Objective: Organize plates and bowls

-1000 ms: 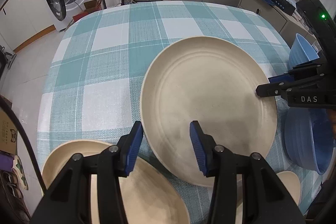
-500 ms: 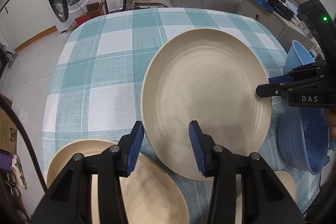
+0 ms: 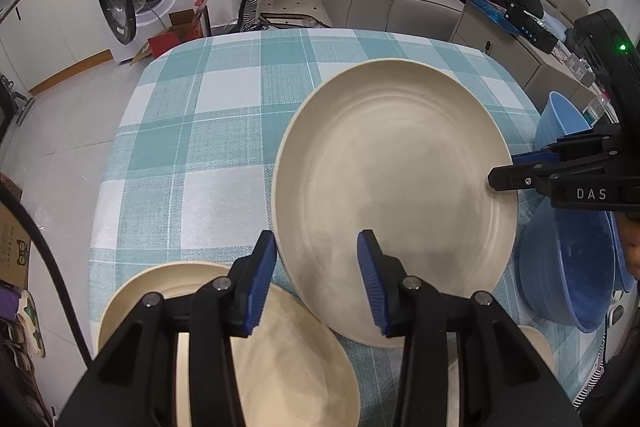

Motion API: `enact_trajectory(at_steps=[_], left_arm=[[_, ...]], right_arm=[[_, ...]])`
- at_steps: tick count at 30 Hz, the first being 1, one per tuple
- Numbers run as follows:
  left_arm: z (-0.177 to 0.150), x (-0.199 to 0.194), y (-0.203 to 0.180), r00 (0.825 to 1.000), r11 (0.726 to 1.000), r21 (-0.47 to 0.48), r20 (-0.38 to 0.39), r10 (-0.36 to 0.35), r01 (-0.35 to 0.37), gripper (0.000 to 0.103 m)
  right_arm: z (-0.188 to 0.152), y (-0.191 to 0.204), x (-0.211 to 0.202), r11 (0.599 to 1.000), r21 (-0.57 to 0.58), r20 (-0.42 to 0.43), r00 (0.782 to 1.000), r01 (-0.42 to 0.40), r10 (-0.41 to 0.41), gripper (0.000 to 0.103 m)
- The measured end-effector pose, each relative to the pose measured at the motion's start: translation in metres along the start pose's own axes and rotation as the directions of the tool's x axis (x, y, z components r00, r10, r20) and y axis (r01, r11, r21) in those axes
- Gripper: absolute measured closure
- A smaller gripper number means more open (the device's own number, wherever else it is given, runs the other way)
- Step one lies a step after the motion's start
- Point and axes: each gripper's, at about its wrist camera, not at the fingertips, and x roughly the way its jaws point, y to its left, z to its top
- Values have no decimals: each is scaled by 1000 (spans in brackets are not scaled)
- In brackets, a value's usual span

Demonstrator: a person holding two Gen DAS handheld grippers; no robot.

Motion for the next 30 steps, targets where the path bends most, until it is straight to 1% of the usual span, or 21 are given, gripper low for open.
enact_trajectory(at_steps=[11,18,30], left_arm=[[-4,-28,2,999,1000,2,44,9,-9,63],[-11,-46,3,998,1000,4,62,1,-2,64],[-24,-66,2,997,1000,18,71,-15,14,64]], right_arm=[[-7,17,-26,1000,-24,34,999,0,1,82],[-15,26,-40,999,-36,47,999,-4,5,82],[-31,34,-53,998,-54,51,998,-19,21,82]])
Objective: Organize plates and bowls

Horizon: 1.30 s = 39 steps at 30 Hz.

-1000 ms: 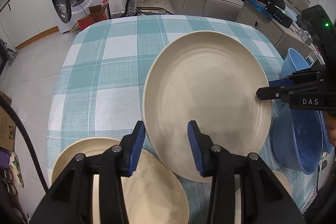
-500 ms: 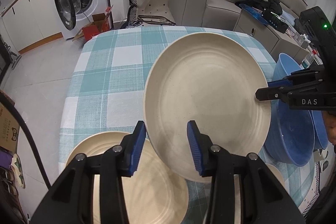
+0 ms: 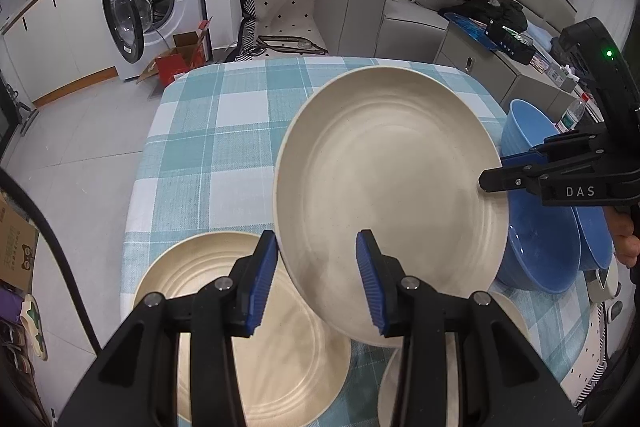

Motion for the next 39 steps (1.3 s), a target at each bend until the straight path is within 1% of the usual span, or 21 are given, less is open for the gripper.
enact_trajectory(at_steps=[21,28,39], left_arm=[[-34,-26,4,1000,1000,0,-15,-10,10,64],[-44,-38,1,1000,1000,8,-7,-13,13,64],[-62,-44,-8,999,999,19,-24,-37,38,64]], right_arm=[[-38,31,-7,998,-56,-17,1000,-14,13,82],[-57,39,-13,998,-67,-16,1000,-19,18,82],[-86,42,-17,997,-73,-16,1000,-22,21,82]])
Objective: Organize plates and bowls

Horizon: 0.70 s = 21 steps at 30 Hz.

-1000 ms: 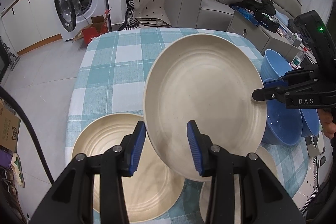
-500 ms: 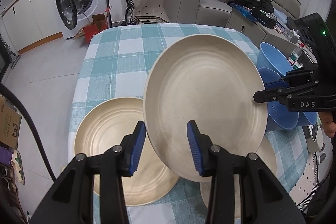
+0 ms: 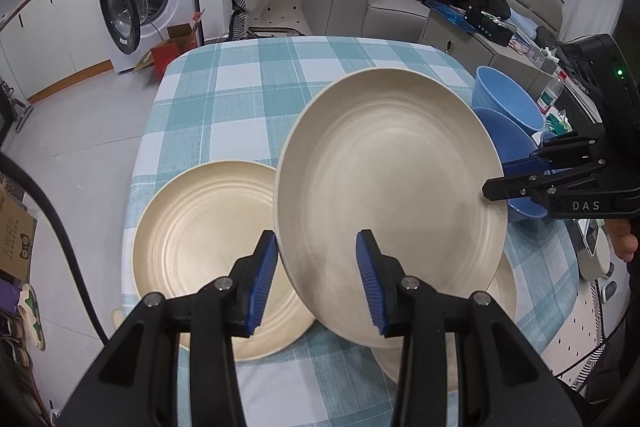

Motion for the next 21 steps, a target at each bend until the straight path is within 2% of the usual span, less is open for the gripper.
enact_trajectory(at_steps=[21], left_arm=[[-20,15,-16,997,999,25,-72,-30,32,64]], right_arm=[[-56,3,10,1000,17,-37,999,-25,26,82]])
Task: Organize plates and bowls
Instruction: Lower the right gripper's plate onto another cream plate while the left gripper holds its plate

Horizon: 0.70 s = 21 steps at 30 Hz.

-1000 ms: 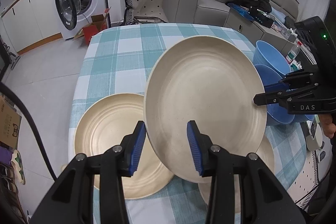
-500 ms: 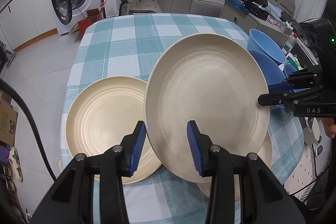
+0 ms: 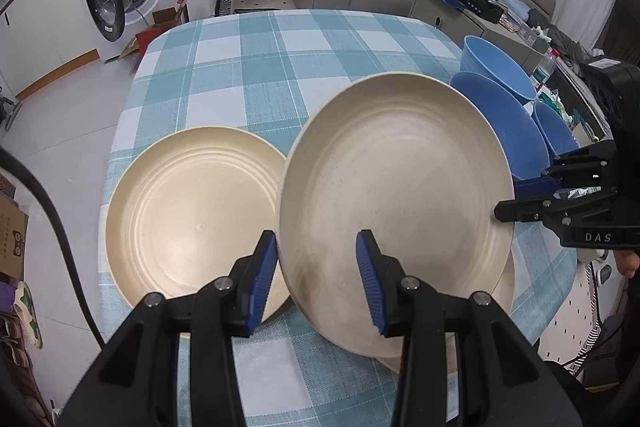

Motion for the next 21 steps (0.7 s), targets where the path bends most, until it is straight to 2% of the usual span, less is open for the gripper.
enact_trajectory(at_steps=[21], left_arm=[[-9,22,-22,996,999,45,-85,16,-12,64]], right_arm=[[-40,-5,20,999,20,-42,999,-29,30,82]])
